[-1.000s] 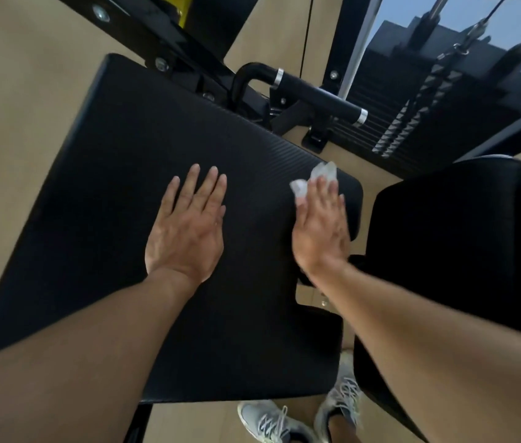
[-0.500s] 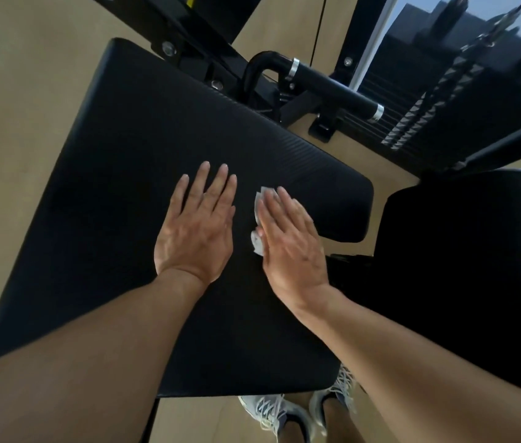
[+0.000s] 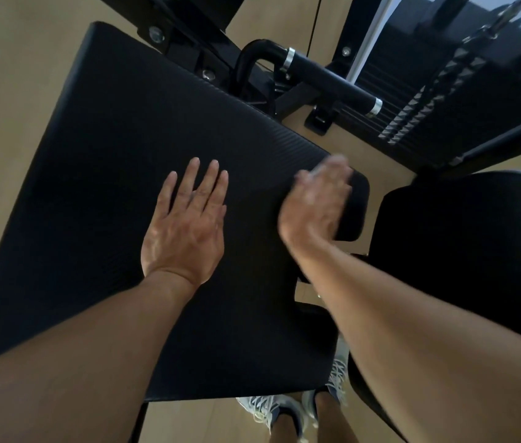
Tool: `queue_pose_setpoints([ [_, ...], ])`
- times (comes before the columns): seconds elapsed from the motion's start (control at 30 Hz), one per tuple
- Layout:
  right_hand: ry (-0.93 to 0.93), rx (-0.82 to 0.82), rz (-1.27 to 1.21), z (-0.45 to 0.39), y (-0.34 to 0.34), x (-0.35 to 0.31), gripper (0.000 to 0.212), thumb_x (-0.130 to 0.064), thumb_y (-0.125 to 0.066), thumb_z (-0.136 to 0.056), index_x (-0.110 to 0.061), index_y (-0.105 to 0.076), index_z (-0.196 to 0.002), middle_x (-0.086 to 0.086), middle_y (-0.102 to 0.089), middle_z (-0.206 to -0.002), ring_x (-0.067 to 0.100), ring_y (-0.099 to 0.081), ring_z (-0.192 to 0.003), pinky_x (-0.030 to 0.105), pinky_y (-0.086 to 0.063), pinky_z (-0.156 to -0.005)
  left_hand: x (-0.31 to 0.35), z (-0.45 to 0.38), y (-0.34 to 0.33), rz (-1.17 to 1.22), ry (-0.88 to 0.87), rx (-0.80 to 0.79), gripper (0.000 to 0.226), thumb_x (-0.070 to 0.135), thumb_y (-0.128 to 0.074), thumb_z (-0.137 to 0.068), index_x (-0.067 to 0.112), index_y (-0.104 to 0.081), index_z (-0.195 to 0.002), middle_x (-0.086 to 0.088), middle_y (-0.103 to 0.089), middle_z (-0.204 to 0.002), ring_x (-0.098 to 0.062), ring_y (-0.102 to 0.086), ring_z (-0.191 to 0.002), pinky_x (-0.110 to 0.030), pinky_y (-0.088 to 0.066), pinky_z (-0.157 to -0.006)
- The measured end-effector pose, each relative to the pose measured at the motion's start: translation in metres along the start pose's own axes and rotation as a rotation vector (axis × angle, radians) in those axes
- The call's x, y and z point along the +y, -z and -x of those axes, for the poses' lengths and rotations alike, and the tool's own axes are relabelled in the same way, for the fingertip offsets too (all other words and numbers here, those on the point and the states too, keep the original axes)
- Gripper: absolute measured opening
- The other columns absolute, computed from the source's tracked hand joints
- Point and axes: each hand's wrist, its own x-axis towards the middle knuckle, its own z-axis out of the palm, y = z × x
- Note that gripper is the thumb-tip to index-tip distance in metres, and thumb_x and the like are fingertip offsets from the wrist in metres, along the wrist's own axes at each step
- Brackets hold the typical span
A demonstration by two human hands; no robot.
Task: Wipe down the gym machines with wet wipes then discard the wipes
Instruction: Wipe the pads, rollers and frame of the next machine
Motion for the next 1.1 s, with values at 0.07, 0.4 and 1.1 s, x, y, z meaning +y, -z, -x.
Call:
queue_pose_setpoints([
  [0.07,0.382,-0.106,0.011,0.037,-0.016,-0.023,0.063,-0.040,-0.012,-0.108,-0.017,0.014,-0.161,-0.001,0.025,-0.167,0.011,0.025,-0.152,0.037,0.012,-0.126,-0.001,0.001,-0.002,-0.017,0.001,-0.010,0.057,0.031,-0.017,-0.107,0.014,0.002,-0.159,-0.001,-0.003,-0.168,-0.022,0.004,-0.156,-0.046,-0.006,-0.126],
  [0.4,-0.135,0.068,0.208,-0.013,0.013,0.039,0.058,-0.031,-0.014,-0.110,-0.012,0.004,-0.162,0.005,0.007,-0.170,0.021,0.011,-0.156,0.038,0.007,-0.127,0.001,0.001,-0.003,0.037,0.002,0.060,0.059,0.027,-0.028,-0.106,0.010,-0.008,-0.159,-0.003,-0.019,-0.166,-0.023,-0.010,-0.156,-0.047,-0.012,-0.126],
  [1.1,0.536,-0.168,0.156,-0.034,-0.006,-0.037,0.062,-0.039,-0.015,-0.110,-0.011,0.009,-0.161,0.005,0.018,-0.169,0.015,0.020,-0.154,0.035,0.011,-0.126,0.000,-0.001,0.000,0.037,-0.015,-0.007,0.070,0.022,-0.031,-0.100,0.013,0.007,-0.158,-0.005,-0.019,-0.167,-0.024,-0.004,-0.156,-0.049,-0.011,-0.126],
])
